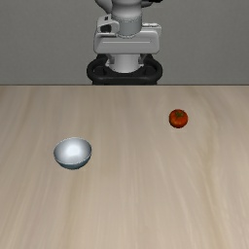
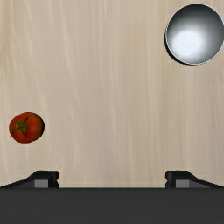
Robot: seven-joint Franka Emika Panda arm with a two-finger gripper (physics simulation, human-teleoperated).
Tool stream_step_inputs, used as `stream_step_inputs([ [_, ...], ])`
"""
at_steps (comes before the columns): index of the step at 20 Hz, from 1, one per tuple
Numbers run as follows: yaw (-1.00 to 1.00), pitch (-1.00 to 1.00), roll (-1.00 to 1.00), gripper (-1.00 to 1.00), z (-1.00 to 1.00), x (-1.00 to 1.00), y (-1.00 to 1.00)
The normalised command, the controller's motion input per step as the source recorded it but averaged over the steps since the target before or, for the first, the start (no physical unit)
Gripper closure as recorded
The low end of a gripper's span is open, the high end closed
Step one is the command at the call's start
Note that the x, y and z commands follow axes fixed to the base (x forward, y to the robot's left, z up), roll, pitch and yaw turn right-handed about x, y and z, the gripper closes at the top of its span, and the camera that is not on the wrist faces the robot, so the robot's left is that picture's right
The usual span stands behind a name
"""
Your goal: Pick the tomato on the table and place it on the bowl
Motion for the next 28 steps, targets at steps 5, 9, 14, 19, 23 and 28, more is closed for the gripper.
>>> stream_step_inputs([
  [5,0.00,0.00,0.00,-1.00,0.00,0.00,1.00],
  [9,0.00,0.00,0.00,-1.00,0.00,0.00,1.00],
  [14,0.00,0.00,0.00,-1.00,0.00,0.00,1.00],
  [19,0.00,0.00,0.00,-1.00,-0.60,0.20,0.20],
  [23,0.00,0.00,0.00,-1.00,-1.00,0.00,0.00],
  [28,0.00,0.00,0.00,-1.00,-1.00,0.00,0.00],
])
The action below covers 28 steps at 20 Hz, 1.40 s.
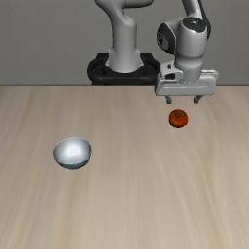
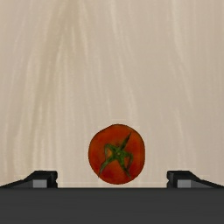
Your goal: Pick the tomato on the table and place it on the bowl
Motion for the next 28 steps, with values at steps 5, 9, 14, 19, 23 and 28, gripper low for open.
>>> stream_step_inputs([
  [5,0.00,0.00,0.00,-1.00,-1.00,0.00,0.00],
  [9,0.00,0.00,0.00,1.00,-0.25,0.00,0.00],
  [14,0.00,0.00,0.00,1.00,0.00,0.00,0.00],
  [19,0.00,0.00,0.00,1.00,0.00,0.00,0.00],
  [23,0.00,0.00,0.00,1.00,1.00,0.00,0.00],
  [28,0.00,0.00,0.00,1.00,1.00,0.00,0.00],
])
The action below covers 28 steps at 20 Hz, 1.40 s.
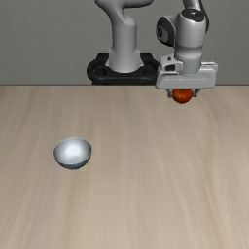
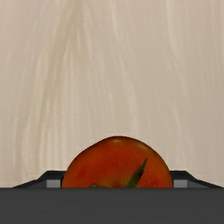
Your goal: Pick the tomato on the table and place it on the bowl
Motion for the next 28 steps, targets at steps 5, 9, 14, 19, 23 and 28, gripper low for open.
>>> stream_step_inputs([
  [5,0.00,0.00,0.00,1.00,0.40,0.00,-0.60],
  [9,0.00,0.00,0.00,1.00,0.00,0.00,-1.00],
  [14,0.00,0.00,0.00,1.00,0.00,0.00,-1.00],
  [19,0.00,0.00,0.00,1.00,0.00,0.00,-1.00],
  [23,0.00,0.00,0.00,1.00,0.00,0.00,-1.00],
  [28,0.00,0.00,0.00,1.00,0.00,0.00,-1.00],
])
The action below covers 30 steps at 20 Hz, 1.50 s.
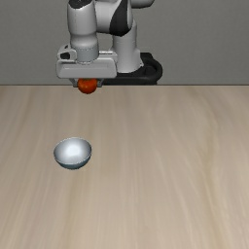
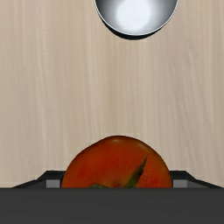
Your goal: Pick the tomato on the table and place it on the bowl
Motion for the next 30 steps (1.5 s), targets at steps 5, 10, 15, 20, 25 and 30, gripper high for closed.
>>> stream_step_inputs([
  [5,0.00,0.00,0.00,1.00,0.00,0.60,-0.40],
  [10,0.00,0.00,0.00,1.00,0.00,1.00,0.00],
  [15,0.00,0.00,0.00,1.00,0.00,1.00,0.00],
  [20,0.00,0.00,0.00,1.00,0.00,0.80,-0.20],
  [25,0.00,0.00,0.00,-1.00,0.00,-0.20,0.00],
  [30,0.00,0.00,0.00,-1.00,0.00,0.00,0.00],
])
